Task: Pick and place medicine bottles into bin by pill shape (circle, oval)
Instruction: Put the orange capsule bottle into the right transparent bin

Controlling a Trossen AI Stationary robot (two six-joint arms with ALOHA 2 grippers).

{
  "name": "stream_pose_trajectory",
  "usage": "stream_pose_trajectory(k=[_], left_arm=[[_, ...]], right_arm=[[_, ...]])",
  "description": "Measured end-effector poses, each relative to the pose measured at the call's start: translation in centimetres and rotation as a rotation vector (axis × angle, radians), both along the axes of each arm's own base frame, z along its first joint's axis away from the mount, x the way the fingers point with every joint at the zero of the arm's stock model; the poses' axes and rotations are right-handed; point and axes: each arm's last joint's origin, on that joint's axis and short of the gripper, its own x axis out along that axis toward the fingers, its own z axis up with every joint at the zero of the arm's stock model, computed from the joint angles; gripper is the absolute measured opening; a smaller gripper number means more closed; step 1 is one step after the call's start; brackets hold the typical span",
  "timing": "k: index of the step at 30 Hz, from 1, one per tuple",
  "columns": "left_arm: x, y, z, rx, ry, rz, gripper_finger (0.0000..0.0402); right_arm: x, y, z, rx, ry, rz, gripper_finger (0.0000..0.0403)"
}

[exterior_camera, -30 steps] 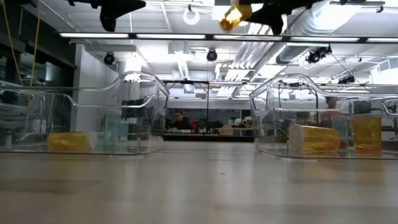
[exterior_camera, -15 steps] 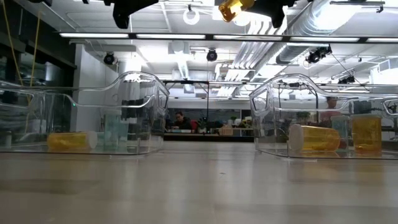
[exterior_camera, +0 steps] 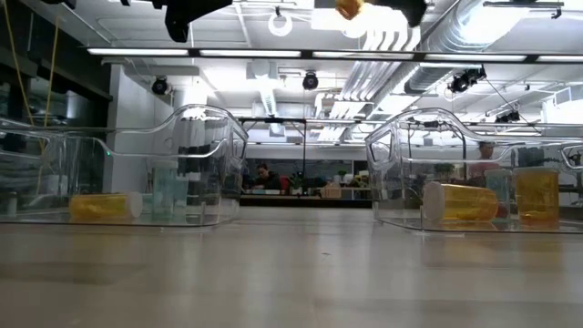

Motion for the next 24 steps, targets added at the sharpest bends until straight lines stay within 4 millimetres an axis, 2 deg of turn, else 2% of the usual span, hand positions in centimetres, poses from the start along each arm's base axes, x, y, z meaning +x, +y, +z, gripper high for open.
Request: stream_pose_trajectory(k=[6,12,16,20,24], left_arm=[[0.0,0.0,-0.1,0.000,0.005,0.001,0.0200],[0.0,0.0,-0.1,0.000,0.005,0.002,0.0200],[0.0,0.0,-0.1,0.000,0.005,0.002,0.0200],[0.0,0.0,-0.1,0.000,0.006,0.003,0.0200],[0.0,0.0,-0.1,0.000,0.006,0.003,0.0200]], right_arm=[[-1.3,3.0,-0.8,0.097,0.427,-0.018,0.0186],[-3.4,5.7,-4.2,0.243,0.751,-0.204,0.0186],[-4.3,7.0,-6.9,0.318,0.825,-0.421,0.0186],[-4.7,7.5,-9.9,0.451,0.852,-0.680,0.0186],[-4.7,7.5,-12.5,0.507,0.876,-0.866,0.0186]])
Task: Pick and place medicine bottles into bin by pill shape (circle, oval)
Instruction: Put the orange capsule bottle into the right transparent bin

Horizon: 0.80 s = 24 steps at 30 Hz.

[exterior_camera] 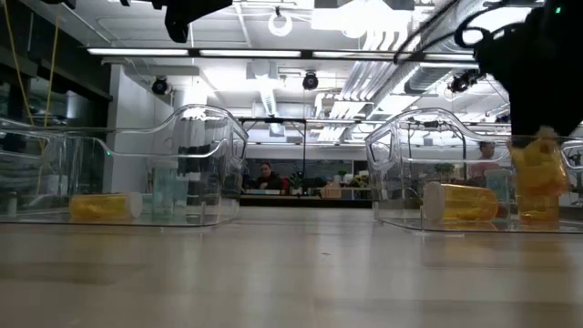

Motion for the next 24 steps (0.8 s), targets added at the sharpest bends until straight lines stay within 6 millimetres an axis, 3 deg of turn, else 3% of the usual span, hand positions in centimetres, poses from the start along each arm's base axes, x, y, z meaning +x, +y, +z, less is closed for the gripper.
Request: stream_pose_trajectory(k=[4,14,24], left_arm=[[0.0,0.0,0.0,0.000,0.000,0.000,0.0200],[0.0,0.0,0.0,0.000,0.000,0.000,0.0200],[0.0,0.0,0.0,0.000,0.000,-0.001,0.0200]], right_arm=[[0.5,0.0,-1.4,-0.040,0.013,-0.124,0.0186],[1.3,0.4,-3.3,-0.086,0.066,-0.214,0.0186],[1.5,0.5,-3.6,-0.093,0.077,-0.209,0.0186]])
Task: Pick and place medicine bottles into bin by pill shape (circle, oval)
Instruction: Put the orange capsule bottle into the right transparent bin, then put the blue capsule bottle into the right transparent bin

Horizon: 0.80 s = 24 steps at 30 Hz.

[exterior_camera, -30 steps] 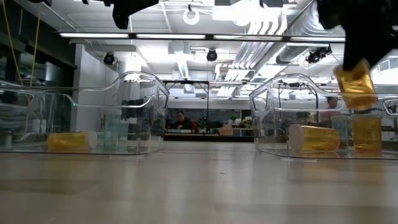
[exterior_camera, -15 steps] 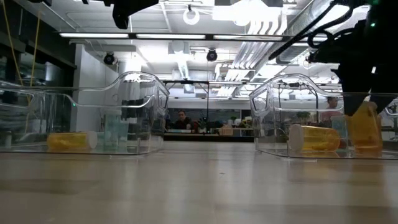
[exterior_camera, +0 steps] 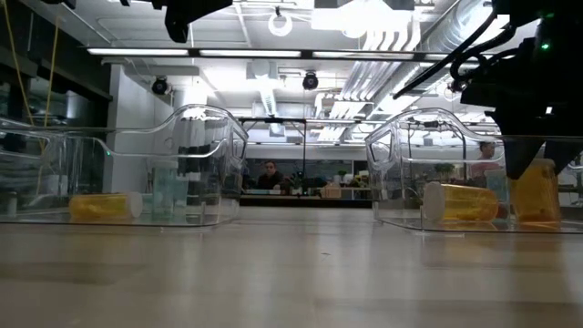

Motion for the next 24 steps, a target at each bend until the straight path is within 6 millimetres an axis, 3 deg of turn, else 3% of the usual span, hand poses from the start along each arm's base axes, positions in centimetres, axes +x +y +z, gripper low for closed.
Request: stream_pose_trajectory(k=[13,17,24], left_arm=[[0.0,0.0,0.0,0.000,0.000,0.000,0.0200],[0.0,0.0,0.0,0.000,0.000,0.000,0.0200],[0.0,0.0,0.0,0.000,0.000,-0.001,0.0200]], right_arm=[[0.0,0.1,0.5,0.029,-0.010,-0.023,0.0291],[0.1,-0.1,2.7,-0.004,-0.049,0.063,0.0295],[0.2,-1.2,8.4,-0.146,-0.253,0.265,0.0295]])
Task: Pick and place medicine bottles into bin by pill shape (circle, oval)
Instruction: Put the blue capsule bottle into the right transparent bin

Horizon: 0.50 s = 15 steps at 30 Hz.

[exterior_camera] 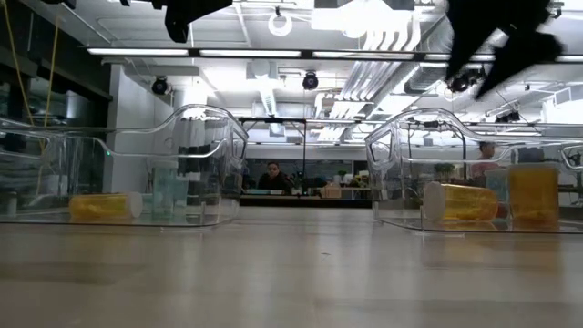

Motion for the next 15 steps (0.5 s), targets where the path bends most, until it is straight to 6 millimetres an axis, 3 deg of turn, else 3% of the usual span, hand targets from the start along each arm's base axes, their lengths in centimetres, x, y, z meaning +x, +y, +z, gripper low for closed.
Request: stream_pose_trajectory(k=[9,15], left_arm=[[0.0,0.0,0.0,-0.029,-0.008,-0.003,0.0200],[0.0,0.0,0.0,-0.036,-0.010,-0.004,0.0200]], right_arm=[[4.5,-2.9,4.7,-0.206,-0.321,0.411,0.0295],[7.5,-5.8,5.6,-0.298,-0.561,0.595,0.0295]])
